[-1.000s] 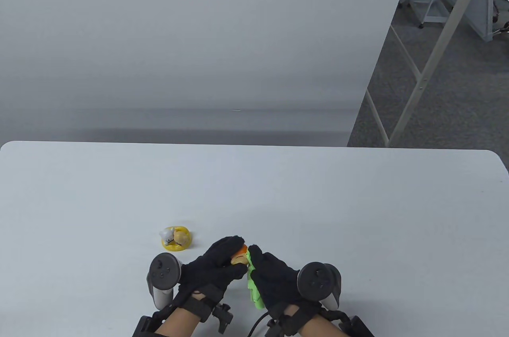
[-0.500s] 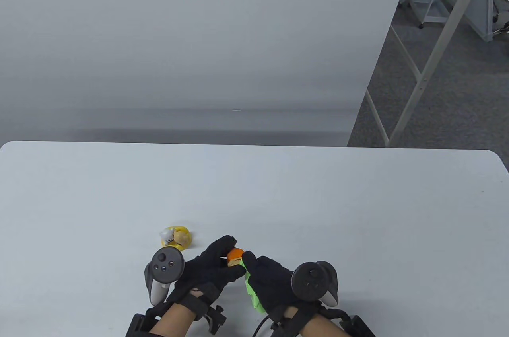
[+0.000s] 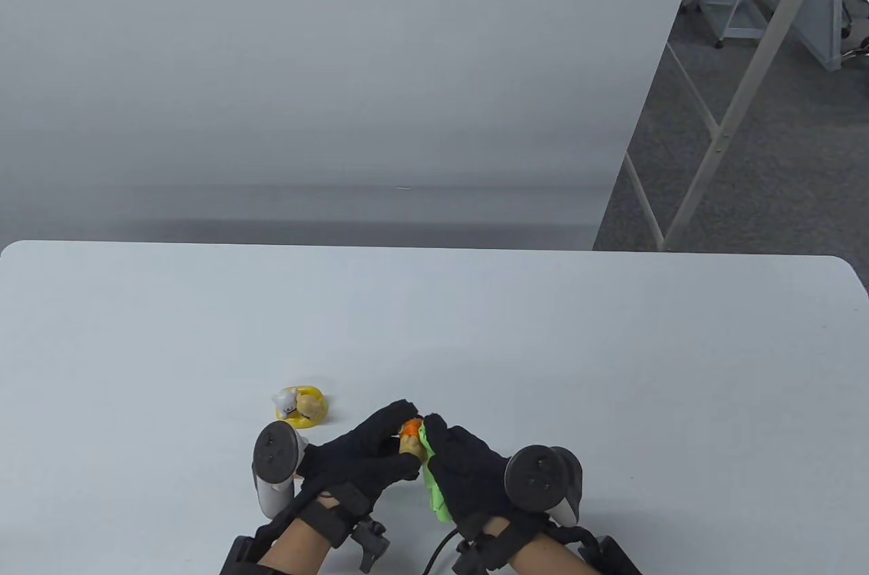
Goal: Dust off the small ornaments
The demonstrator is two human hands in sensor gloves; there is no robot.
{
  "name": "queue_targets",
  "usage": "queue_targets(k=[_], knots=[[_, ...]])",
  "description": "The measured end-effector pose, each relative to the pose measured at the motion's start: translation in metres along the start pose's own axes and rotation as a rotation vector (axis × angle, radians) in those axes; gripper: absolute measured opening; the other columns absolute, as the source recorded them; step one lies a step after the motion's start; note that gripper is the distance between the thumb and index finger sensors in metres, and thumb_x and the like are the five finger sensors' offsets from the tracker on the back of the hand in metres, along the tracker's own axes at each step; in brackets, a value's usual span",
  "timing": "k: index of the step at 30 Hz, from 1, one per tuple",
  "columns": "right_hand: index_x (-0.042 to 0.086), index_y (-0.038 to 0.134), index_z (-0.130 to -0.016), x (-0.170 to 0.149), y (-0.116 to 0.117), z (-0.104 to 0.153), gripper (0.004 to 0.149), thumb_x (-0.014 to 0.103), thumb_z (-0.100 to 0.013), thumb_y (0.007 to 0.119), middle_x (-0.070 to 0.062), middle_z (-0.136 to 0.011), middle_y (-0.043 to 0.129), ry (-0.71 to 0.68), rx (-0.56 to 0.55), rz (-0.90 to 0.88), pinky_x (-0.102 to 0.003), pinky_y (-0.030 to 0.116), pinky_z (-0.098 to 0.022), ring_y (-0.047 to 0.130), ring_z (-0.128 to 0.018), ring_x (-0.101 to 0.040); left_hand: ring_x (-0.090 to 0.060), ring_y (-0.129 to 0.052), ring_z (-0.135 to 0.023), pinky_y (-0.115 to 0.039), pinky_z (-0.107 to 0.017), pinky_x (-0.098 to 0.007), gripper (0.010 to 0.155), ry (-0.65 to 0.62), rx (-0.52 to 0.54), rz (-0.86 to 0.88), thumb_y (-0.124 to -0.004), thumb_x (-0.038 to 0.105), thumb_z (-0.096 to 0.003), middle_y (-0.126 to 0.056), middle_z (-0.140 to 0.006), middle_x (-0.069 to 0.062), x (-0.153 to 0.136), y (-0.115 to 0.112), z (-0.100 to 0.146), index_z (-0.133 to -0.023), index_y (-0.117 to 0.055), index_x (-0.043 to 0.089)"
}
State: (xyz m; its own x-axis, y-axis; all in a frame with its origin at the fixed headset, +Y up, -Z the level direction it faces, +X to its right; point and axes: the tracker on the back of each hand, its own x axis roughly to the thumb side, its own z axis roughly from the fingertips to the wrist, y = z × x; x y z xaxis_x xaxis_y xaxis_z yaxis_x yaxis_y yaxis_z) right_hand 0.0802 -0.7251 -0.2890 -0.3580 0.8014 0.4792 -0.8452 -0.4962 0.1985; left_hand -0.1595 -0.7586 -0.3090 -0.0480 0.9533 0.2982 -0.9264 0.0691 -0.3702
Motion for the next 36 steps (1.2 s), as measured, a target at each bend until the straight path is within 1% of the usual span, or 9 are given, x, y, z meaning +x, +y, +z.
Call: queue_targets(k=[4,9,12,15,21,27,30,32,36], knots=[[-0.010,0.064,-0.098,-0.002,0.001,0.001,0.049,0.009,-0.054,0.077,-0.045,-0.073,0.085,0.009,0.019,0.005,-0.076,0.078,-0.043,0.093,-0.048,-0.051,-0.045,-0.108,-0.065,-0.104,-0.042,-0.045,0.078,-0.023,-0.048,-0.102,-0.103,0.034,-0.0416,-0.073,-0.101,-0.036,0.007,-0.004,-0.001,-0.103,-0.071,-0.003],[-0.010,0.062,-0.097,0.008,0.011,0.003,0.050,0.010,-0.054,0.077,-0.045,-0.073,0.084,-0.086,0.081,0.019,-0.076,0.078,-0.044,0.094,-0.048,-0.050,-0.043,-0.109,-0.063,-0.105,-0.040,-0.043,0.079,0.025,0.102,-0.158,-0.102,0.038,-0.0438,-0.074,-0.100,-0.037,0.000,0.007,0.004,-0.104,-0.070,-0.004],[-0.009,0.063,-0.098,0.003,0.013,0.002,0.049,0.010,-0.054,0.078,-0.044,-0.074,0.085,-0.063,0.094,-0.010,-0.075,0.078,-0.044,0.094,-0.049,-0.050,-0.044,-0.109,-0.063,-0.105,-0.041,-0.043,0.078,0.026,0.048,-0.124,-0.102,0.037,-0.0441,-0.074,-0.100,-0.037,-0.003,0.011,0.004,-0.104,-0.071,-0.002],[-0.009,0.064,-0.098,-0.012,0.006,-0.001,0.049,0.009,-0.054,0.078,-0.045,-0.074,0.084,0.047,0.027,-0.031,-0.076,0.077,-0.044,0.093,-0.048,-0.051,-0.045,-0.109,-0.064,-0.104,-0.042,-0.044,0.078,-0.017,-0.091,-0.062,-0.104,0.036,-0.0439,-0.075,-0.100,-0.036,0.001,-0.001,0.000,-0.104,-0.072,-0.001],[-0.010,0.063,-0.098,-0.005,0.007,0.003,0.050,0.009,-0.054,0.077,-0.045,-0.073,0.084,-0.026,0.056,-0.037,-0.076,0.078,-0.044,0.093,-0.048,-0.051,-0.041,-0.109,-0.060,-0.103,-0.038,-0.043,0.077,0.070,0.028,-0.193,-0.100,0.047,-0.0463,-0.077,-0.096,-0.034,-0.002,-0.002,0.001,-0.104,-0.074,0.003],[-0.006,0.063,-0.099,0.000,0.010,0.004,0.050,0.010,-0.055,0.078,-0.044,-0.074,0.084,-0.067,0.044,-0.071,-0.075,0.078,-0.044,0.093,-0.049,-0.050,-0.033,-0.111,-0.051,-0.104,-0.030,-0.039,0.070,0.168,0.042,-0.306,-0.089,0.059,-0.0513,-0.085,-0.087,-0.031,-0.002,0.004,0.003,-0.101,-0.082,0.010],[-0.004,0.064,-0.100,0.001,0.011,0.004,0.049,0.010,-0.055,0.078,-0.044,-0.075,0.084,-0.092,0.045,-0.027,-0.076,0.078,-0.045,0.093,-0.050,-0.050,-0.036,-0.110,-0.053,-0.103,-0.032,-0.040,0.075,0.201,-0.001,-0.182,-0.091,0.055,-0.0461,-0.080,-0.091,-0.033,-0.008,0.004,0.002,-0.103,-0.079,0.008],[-0.003,0.064,-0.100,0.002,0.008,0.004,0.049,0.010,-0.055,0.078,-0.044,-0.075,0.084,-0.099,0.016,0.002,-0.076,0.078,-0.045,0.093,-0.050,-0.050,-0.040,-0.107,-0.061,-0.101,-0.038,-0.044,0.080,0.227,-0.132,-0.123,-0.099,0.043,-0.0452,-0.073,-0.096,-0.034,-0.008,0.000,-0.001,-0.108,-0.069,0.005],[-0.002,0.064,-0.100,0.006,0.005,0.006,0.049,0.010,-0.055,0.078,-0.044,-0.075,0.084,-0.119,0.006,0.019,-0.075,0.078,-0.045,0.093,-0.050,-0.050,-0.035,-0.112,-0.053,-0.105,-0.031,-0.041,0.074,0.120,-0.129,-0.339,-0.102,0.039,-0.0457,-0.086,-0.088,-0.028,0.006,-0.005,-0.003,-0.104,-0.074,0.002]])
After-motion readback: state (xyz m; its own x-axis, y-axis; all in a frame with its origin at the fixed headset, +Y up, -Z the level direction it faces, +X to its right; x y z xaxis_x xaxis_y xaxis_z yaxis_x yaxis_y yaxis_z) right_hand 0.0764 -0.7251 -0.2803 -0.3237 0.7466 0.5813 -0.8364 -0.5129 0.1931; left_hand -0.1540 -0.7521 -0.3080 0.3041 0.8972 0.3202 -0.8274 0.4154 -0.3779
